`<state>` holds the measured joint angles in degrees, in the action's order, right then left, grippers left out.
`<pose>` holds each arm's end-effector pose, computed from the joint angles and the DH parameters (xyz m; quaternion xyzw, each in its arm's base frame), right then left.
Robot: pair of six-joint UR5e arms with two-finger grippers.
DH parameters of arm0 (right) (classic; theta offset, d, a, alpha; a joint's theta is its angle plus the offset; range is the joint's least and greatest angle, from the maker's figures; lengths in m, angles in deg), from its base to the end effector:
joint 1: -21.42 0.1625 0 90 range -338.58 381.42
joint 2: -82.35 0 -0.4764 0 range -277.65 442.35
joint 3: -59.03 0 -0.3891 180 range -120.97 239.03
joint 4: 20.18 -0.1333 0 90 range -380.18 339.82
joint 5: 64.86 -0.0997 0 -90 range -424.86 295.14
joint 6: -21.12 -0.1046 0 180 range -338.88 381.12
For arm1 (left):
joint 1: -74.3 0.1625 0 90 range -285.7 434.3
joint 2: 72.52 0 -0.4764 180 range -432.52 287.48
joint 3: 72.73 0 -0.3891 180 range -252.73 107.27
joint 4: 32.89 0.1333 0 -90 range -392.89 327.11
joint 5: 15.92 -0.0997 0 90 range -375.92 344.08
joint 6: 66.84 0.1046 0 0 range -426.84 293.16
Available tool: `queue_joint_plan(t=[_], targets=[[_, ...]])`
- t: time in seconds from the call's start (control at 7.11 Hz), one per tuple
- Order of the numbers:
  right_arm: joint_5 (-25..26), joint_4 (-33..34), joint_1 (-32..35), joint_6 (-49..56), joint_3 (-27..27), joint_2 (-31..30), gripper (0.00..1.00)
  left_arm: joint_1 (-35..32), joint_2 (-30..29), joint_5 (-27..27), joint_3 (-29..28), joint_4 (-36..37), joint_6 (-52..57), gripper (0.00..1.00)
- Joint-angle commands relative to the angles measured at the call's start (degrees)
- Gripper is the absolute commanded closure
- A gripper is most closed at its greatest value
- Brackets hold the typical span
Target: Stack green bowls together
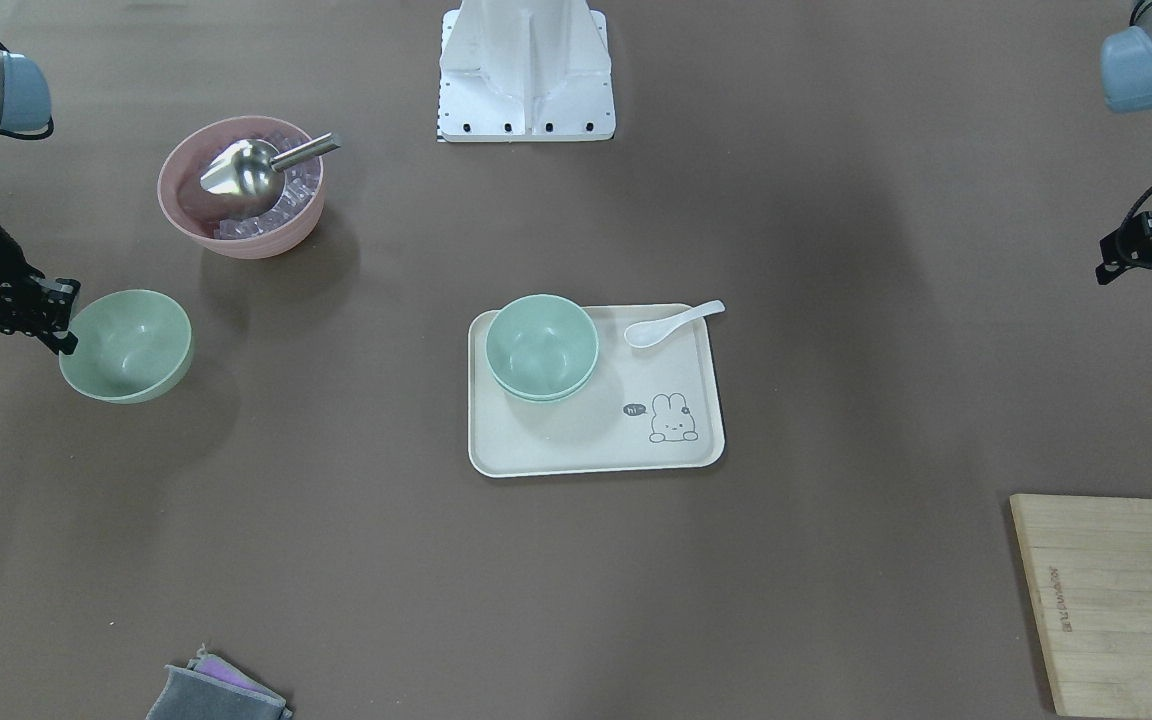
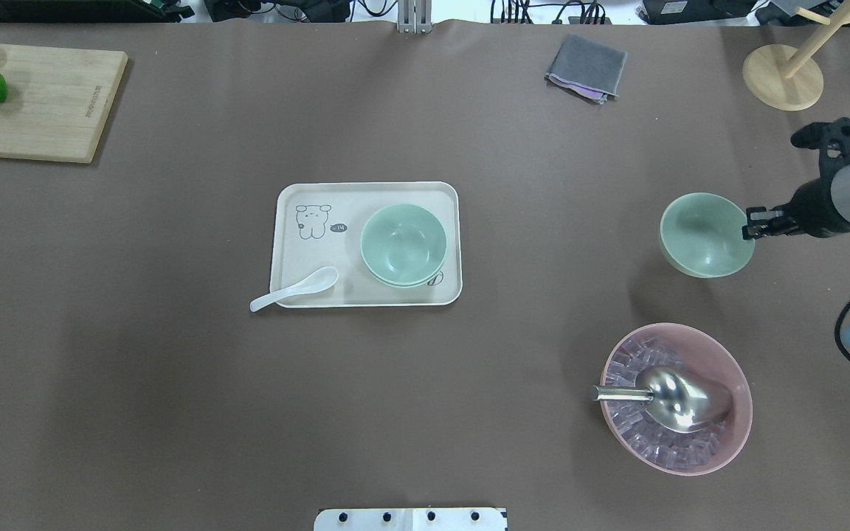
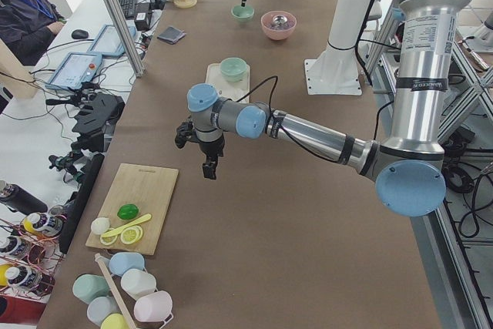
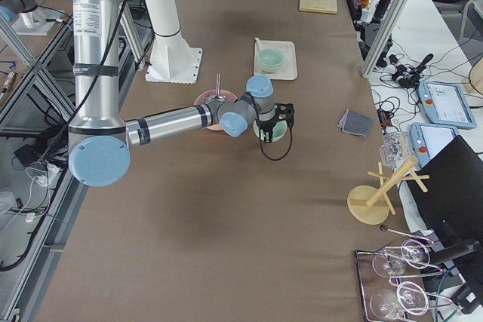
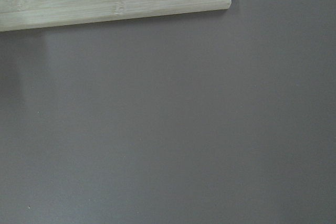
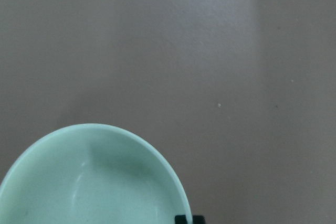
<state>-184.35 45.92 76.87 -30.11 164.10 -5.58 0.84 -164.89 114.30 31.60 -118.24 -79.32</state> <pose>-0.2298 -0.4780 0.5271 0.0861 -0.4054 0.0431 0.9091 0.0812 -0.5043 0.5840 0.0098 0.3557 0.0691 0.9320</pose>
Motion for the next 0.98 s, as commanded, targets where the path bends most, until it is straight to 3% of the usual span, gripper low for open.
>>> queue_joint_plan(t=[0.0,0.56,0.84], targets=[[0.31,17.16,-0.25,-2.10,2.16,13.51,1.00,-1.15,0.44,1.68,-0.34,3.16,0.09,0.01],[3.73,27.22,-7.97,-16.94,2.51,28.92,1.00,-16.68,1.85,1.17,-6.82,9.68,26.85,0.01],[7.58,34.42,-12.88,-23.08,2.16,36.48,1.00,-19.43,2.20,-0.48,-10.09,9.68,32.69,0.01]])
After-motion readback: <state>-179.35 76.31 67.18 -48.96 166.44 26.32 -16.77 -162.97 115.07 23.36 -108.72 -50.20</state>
